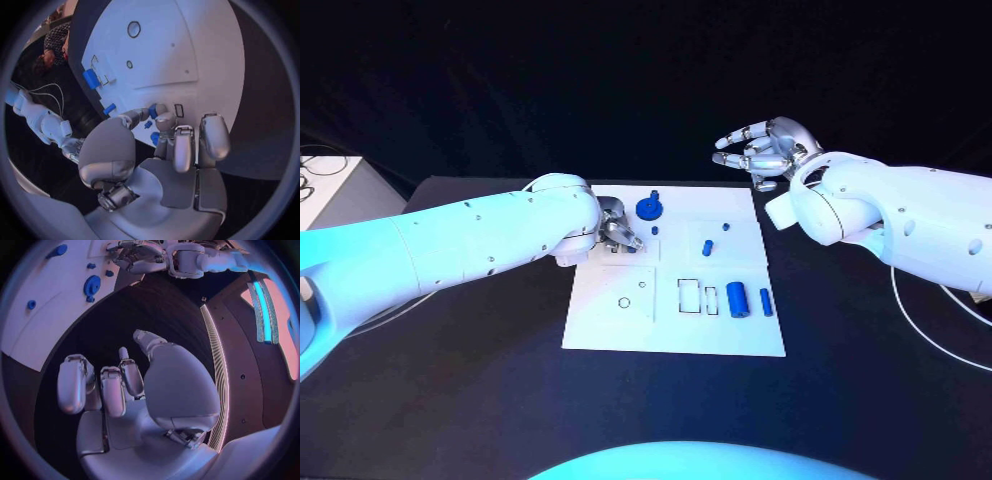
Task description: Assemble the parts on the task board
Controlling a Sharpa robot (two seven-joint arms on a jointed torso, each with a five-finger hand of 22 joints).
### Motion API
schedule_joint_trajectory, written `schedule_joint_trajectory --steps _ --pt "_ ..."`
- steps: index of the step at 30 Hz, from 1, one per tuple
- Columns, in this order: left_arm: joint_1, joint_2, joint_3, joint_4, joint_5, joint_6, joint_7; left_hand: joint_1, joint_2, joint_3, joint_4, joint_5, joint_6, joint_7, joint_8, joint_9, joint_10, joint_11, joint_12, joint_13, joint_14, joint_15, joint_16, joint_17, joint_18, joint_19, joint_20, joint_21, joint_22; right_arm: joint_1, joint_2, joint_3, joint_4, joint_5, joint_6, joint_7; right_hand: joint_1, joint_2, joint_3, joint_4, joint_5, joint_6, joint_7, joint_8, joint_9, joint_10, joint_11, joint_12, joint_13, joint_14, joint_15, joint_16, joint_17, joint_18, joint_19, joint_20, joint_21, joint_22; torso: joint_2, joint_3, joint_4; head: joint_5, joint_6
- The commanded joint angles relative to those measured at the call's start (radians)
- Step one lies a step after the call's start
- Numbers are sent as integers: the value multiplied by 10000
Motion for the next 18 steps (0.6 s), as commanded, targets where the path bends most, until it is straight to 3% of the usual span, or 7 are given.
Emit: schedule_joint_trajectory --steps 1,2,5,15,18 --pt "-46 -37 -33 21 -125 318 -39 25 -75 -114 55 -97 4 51 -43 -12 -36 63 -6 -7 986 -82 -7 2415 -183 41 -18 -58 9 -1 -9 3 4 -65 90 13 -68 -16 47 12 -4 -44 0 67 0 -64 3 -58 539 719 32 -44 1344 204 -94 7 -62 -7 4 -2 -8 4 -3" --pt "-46 -53 -32 28 -130 294 -41 92 -29 -320 234 -692 14 50 -46 -29 -41 62 7 -13 988 -76 -3 2420 -183 46 -15 -62 14 -1 -12 3 5 -65 89 13 -68 -16 47 12 -4 -44 0 67 0 -64 3 -58 539 719 32 -44 1344 204 -94 7 -62 -7 4 -3 -9 4 1" --pt "-46 -82 -30 43 -148 265 -45 139 -27 -492 425 -916 11 61 -53 -46 -49 72 16 -24 987 -74 -5 2418 -183 47 -11 -68 15 -3 -18 1 5 -65 82 8 -95 -13 55 30 -24 -52 1 71 -1 -77 4 -74 524 708 31 -65 1307 210 -106 7 -92 -30 3 -2 -8 -4 16" --pt "-33 -238 -6 180 -183 211 -59 116 -67 -981 992 -1089 6 77 -12 -45 -84 88 33 -72 997 -63 19 2450 -184 57 -3 -71 33 -13 -39 -3 2 -64 77 1 -148 7 72 70 -59 -59 1 82 0 -74 4 -74 522 703 31 -78 1291 214 -115 6 -118 -47 3 0 -3 -10 32" --pt "-30 -282 72 276 -144 146 -53 137 -72 -1143 1184 -1209 4 75 7 -42 -84 87 49 -73 998 -62 21 2453 -185 61 -1 -70 42 -18 -43 -4 -4 -61 79 2 -160 9 73 78 -66 -60 1 84 0 -73 4 -73 523 704 30 -76 1295 216 -117 6 -125 -53 3 -2 -3 -10 32"
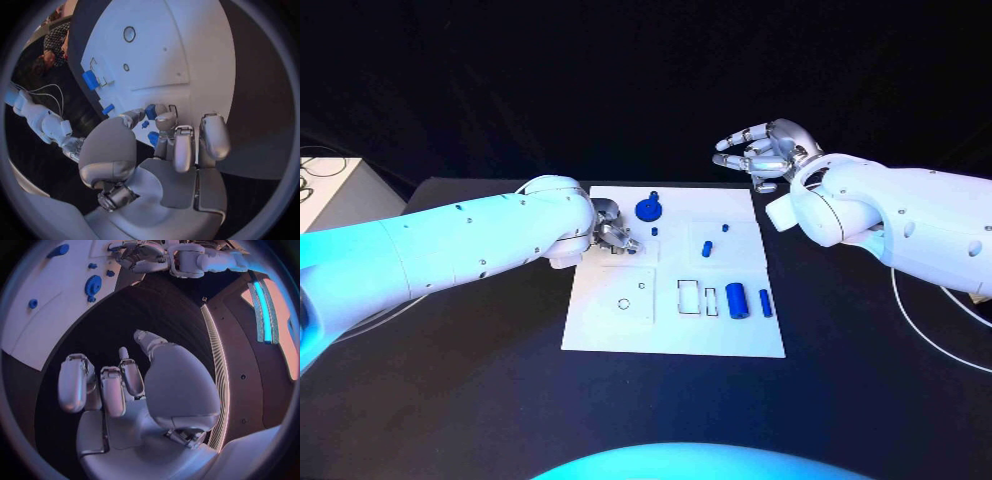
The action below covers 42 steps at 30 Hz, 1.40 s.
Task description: Assemble the parts on the task board
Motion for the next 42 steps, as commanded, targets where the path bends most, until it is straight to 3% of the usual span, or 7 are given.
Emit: schedule_joint_trajectory --steps 1,4,7,20,25,31,42 --pt "-18 -28 58 108 -50 115 -36 124 -34 -147 227 -192 0 74 16 6 -46 50 58 -3 1000 -63 26 2460 -183 59 -1 -42 7 -9 -9 3 -5 -58 77 10 -54 8 30 35 -65 -60 1 43 0 -74 4 -35 523 704 30 -35 1296 58 -45 6 -57 -9 3 -5 5 0 23" --pt "-17 -46 157 199 14 29 -25 248 4 -442 440 -840 -8 68 45 3 -50 44 82 -17 1001 -65 28 2462 -186 68 -2 -37 32 -14 -6 2 -13 -56 80 11 -77 15 33 52 -76 -63 1 47 0 -71 4 -34 523 702 30 -38 1292 57 -44 6 -59 -8 7 -5 -3 6 30" --pt "-17 -92 319 319 144 -47 -13 193 64 -605 464 -1090 -18 70 47 -8 -61 47 84 -38 998 -64 22 2454 -183 61 -2 -47 21 -21 0 2 -27 -54 92 9 -77 15 33 52 -76 -63 1 47 0 -71 4 -34 523 702 30 -38 1292 57 -44 6 -59 -8 2 2 -14 18 58" --pt "87 -489 922 509 403 67 -18 119 59 -816 456 -1241 -115 93 24 -21 -249 67 -113 -371 963 -56 -56 2350 -155 -14 4 -131 -120 -33 -25 -1 -56 -50 120 -2 -105 27 39 74 -82 -66 1 51 0 -66 4 -30 525 700 30 -44 1282 60 -48 5 -72 -18 -1 14 9 30 188" --pt "223 -581 1123 172 504 452 -1 796 145 -836 414 -1116 -481 218 -114 -73 -742 172 -518 -1025 850 18 -293 2043 -65 -285 58 -434 -595 -33 -49 -2 -59 -50 118 -1 -111 31 44 80 -82 -68 0 54 0 -66 3 -31 524 699 29 -46 1281 59 -47 5 -72 -16 11 6 -9 11 274" --pt "652 -476 1225 -672 889 860 127 1460 226 -578 440 -1084 -1072 576 -666 -452 -1959 488 -1518 -2516 507 282 -919 1277 146 -927 298 -1203 -1735 -37 -92 -3 -53 -49 120 15 -114 35 50 82 -79 -69 -1 57 1 -65 2 -30 524 699 29 -47 1281 60 -48 5 -77 -19 20 11 -17 45 447" --pt "957 238 1250 -2261 1034 957 318 1423 191 -626 449 -1081 -1330 732 -1004 -733 -2208 627 -1673 -2761 474 402 -955 1224 161 -953 416 -1280 -1805 -39 -170 -3 -3 -48 103 34 -112 36 60 81 -67 -72 -3 60 1 -60 0 -26 526 701 27 -45 1286 58 -44 4 -71 -13 70 -10 -61 152 509"
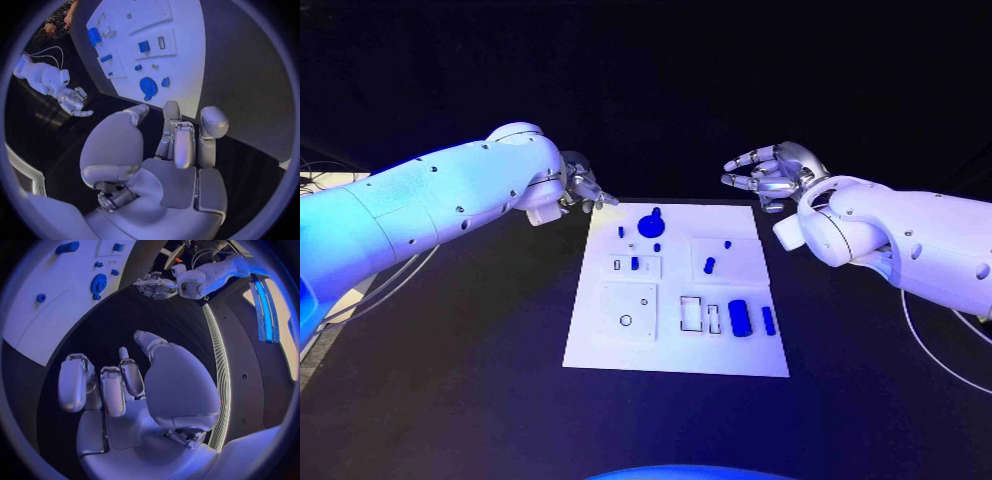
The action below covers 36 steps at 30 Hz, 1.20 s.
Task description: Assemble the parts on the task board
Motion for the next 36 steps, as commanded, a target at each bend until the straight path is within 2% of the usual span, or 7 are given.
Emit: schedule_joint_trajectory --steps 1,7,15,19,21,24,36 --pt "30 269 -4 -371 206 442 275 15 -35 -16 24 24 -62 2 -40 -15 -49 5 -39 -13 478 78 -49 1232 158 8 45 -24 16 -2 -36 4 43 -49 69 40 -73 -5 33 53 -27 -72 -3 61 1 -61 0 -28 526 701 27 -47 1281 60 -45 4 -29 -1 50 -20 -29 38 25" --pt "11 793 -116 -1117 230 775 362 25 -30 -12 19 28 -71 7 -54 -28 -53 9 -38 -15 485 83 -35 1249 159 8 49 -26 14 3 -71 6 115 -49 51 49 -73 -5 33 53 -27 -72 -3 61 1 -61 0 -28 526 701 27 -47 1281 60 -45 4 -29 -1 126 -49 -87 87 72" --pt "-147 1343 -260 -1988 301 1095 508 31 -39 -24 24 4 -99 32 -108 -83 -81 34 -34 -26 493 104 -11 1273 154 23 70 -14 39 27 -98 8 211 -46 -10 113 -70 -12 45 49 -9 -79 -4 65 1 -123 -2 -99 459 681 25 -87 1203 83 -85 2 -132 -89 233 -78 -193 180 141" --pt "-223 1503 -308 -2239 331 1125 562 -18 -50 -58 38 -16 -98 45 -128 -113 -96 49 -29 -31 496 118 0 1284 155 22 84 -15 39 42 -102 9 237 -14 -64 196 -76 -50 111 41 15 -114 -8 90 2 -345 -9 -360 223 553 15 -340 772 207 -324 -5 -716 -575 275 -88 -243 205 147" --pt "-253 1549 -325 -2313 338 1118 584 -57 -56 -87 43 -27 -92 51 -139 -132 -106 57 -24 -35 492 127 -3 1278 156 20 94 -17 37 49 -102 9 243 19 -110 258 -92 -83 193 38 16 -156 -13 125 7 -632 -17 -723 -108 392 2 -683 256 346 -609 -16 -1434 -1157 288 -87 -255 203 154" --pt "-284 1590 -348 -2371 343 1124 612 -87 -60 -110 44 -32 -89 55 -146 -146 -112 61 -20 -37 489 133 -3 1275 159 12 100 -27 23 59 -105 9 254 58 -184 347 -108 -125 282 25 15 -206 -22 173 17 -889 -29 -1091 -455 257 -17 -1042 -209 463 -835 -32 -2134 -1716 307 -87 -263 201 158" --pt "-313 1614 -402 -2469 374 1229 566 -99 -52 -120 40 -31 -76 55 -146 -154 -118 63 -17 -40 491 137 4 1283 162 5 105 -34 11 79 -100 9 259 101 -256 429 -112 -136 303 21 10 -225 -23 183 19 -959 -32 -1190 -550 241 -21 -1104 -276 478 -857 -37 -2245 -1802 292 -88 -236 165 82"
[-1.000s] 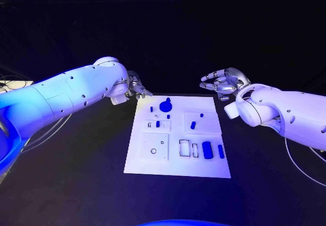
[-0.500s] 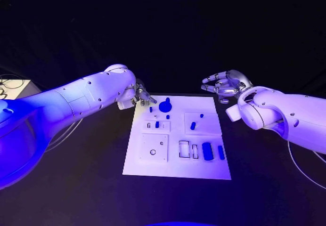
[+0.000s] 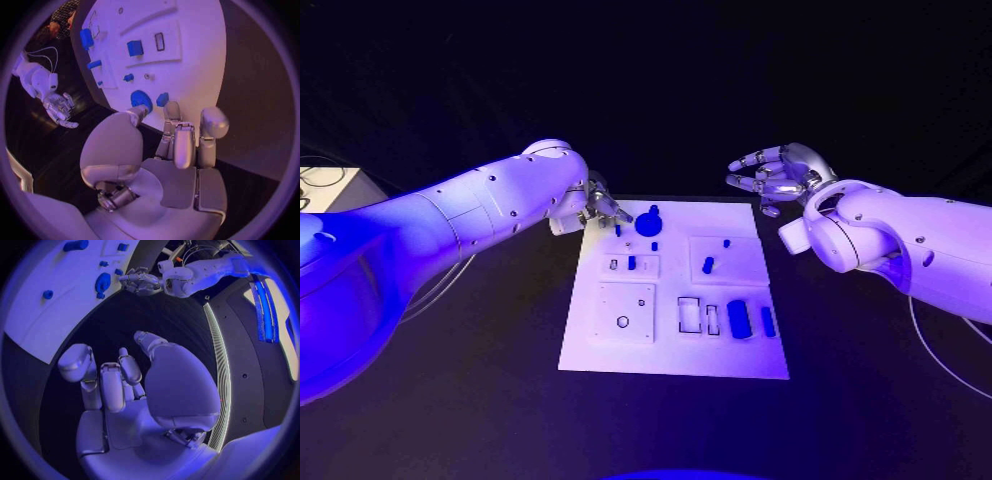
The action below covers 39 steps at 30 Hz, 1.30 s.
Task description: Assemble the parts on the task board
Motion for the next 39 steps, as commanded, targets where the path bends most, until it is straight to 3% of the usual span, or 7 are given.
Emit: schedule_joint_trajectory --steps 1,17,39 --pt "-6 7 -10 -35 54 238 100 -57 7 -73 -7 -27 -31 18 -29 -18 -50 -10 -15 -13 489 67 1 1278 160 -31 69 -29 -7 7 -10 6 12 60 -107 173 -47 -68 55 -6 10 -84 -18 28 10 -97 6 -33 -9 240 -21 -22 -8 167 -71 0 -69 -9 -3 -5 7 2 -37" --pt "-7 -40 -28 -14 57 399 86 17 90 -42 -39 -8 15 10 -21 -48 -68 -14 -1 -22 487 71 12 1285 165 -40 82 -37 -15 9 -8 6 -9 61 -80 143 -38 -60 77 -13 13 -86 -20 38 13 -74 3 -19 1 252 -24 -17 17 160 -51 -4 -60 4 -4 -7 3 12 -87" --pt "-5 -131 -40 97 169 548 110 712 298 281 -128 11 204 -50 60 -159 -91 -68 58 -88 487 39 56 1309 169 -44 73 -33 10 9 12 5 -67 48 -44 85 -33 -56 90 -19 14 -84 -22 48 16 -62 1 -14 2 258 -27 -20 24 158 -40 -6 -63 3 7 4 0 10 -170"
